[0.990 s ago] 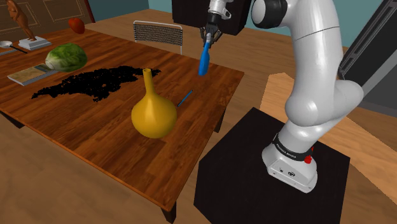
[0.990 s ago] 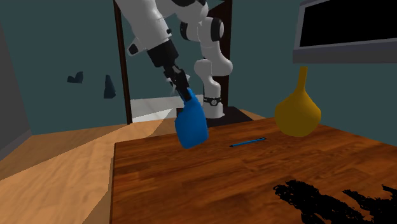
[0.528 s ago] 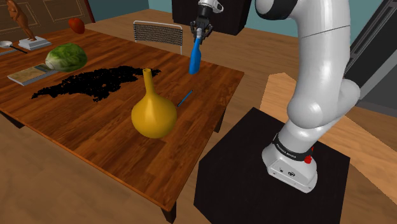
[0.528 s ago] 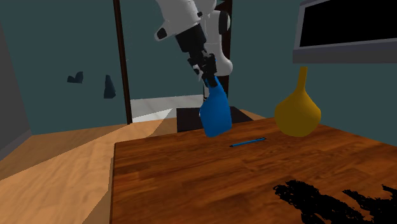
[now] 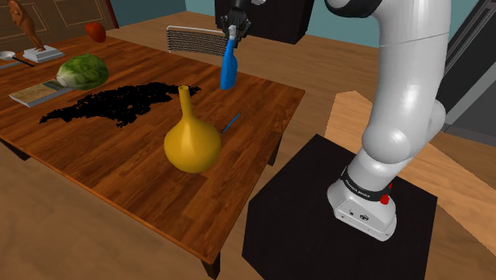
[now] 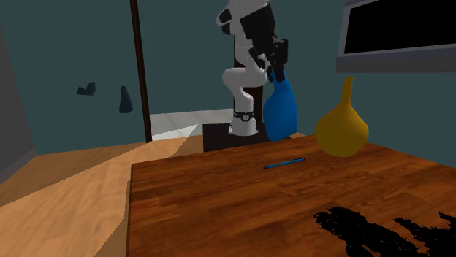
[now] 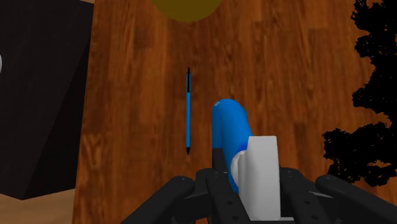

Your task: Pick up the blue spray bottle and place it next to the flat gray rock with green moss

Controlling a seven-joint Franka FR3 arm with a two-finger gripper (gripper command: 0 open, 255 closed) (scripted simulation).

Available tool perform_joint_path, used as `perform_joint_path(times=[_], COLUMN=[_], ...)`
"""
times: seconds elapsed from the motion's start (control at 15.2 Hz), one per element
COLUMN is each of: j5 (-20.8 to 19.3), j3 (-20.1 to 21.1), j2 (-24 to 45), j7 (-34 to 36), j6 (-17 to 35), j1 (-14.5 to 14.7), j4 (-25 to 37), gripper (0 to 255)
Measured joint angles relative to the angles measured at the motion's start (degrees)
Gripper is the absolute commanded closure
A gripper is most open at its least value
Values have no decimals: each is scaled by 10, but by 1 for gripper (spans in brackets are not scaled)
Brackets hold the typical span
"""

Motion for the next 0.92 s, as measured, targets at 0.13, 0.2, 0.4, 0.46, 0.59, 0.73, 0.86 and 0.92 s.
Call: perform_joint_path(times=[0.13,0.2,0.4,0.46,0.59,0.73,0.86,0.92], j5=[2,3,6,7,8,10,11,12], j3=[6,9,20,23,30,37,45,48], j2=[-7,-7,-7,-15,-12,-6,11,23], j7=[23,35,75,85,113,138,171,186], j6=[-4,-9,-12,-11,-20,-28,-44,-52], j1=[14,20,44,51,66,79,94,101], j4=[6,16,33,29,52,76,121,147], gripper=[255,255,255,255,255,255,255,255])
